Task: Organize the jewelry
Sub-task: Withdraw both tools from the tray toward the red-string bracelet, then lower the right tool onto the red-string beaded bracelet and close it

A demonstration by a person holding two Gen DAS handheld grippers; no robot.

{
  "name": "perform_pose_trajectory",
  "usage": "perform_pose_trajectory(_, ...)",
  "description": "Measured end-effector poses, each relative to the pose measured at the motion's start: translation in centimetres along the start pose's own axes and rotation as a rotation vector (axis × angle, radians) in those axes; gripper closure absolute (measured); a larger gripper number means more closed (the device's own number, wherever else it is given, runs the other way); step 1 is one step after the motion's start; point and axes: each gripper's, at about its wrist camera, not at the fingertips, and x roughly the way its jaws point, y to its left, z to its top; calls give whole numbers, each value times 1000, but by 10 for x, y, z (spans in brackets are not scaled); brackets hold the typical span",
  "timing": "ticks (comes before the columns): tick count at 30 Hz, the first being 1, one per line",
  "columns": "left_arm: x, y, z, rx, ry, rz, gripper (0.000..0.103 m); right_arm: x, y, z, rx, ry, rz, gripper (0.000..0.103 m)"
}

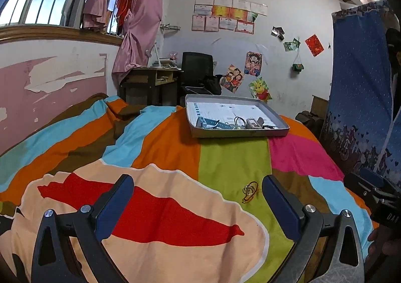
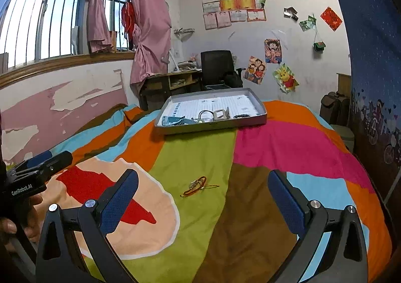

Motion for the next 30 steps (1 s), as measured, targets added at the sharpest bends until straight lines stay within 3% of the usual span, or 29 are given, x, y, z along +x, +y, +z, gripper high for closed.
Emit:
perform_pose_trajectory(17, 60, -15, -11, 71, 113, -6, 0, 52, -27, 3, 48, 122, 46, 1)
perform_pose_trajectory(30, 132, -27, -26, 71, 159, -10, 0, 150, -43, -13, 53, 248, 85, 2)
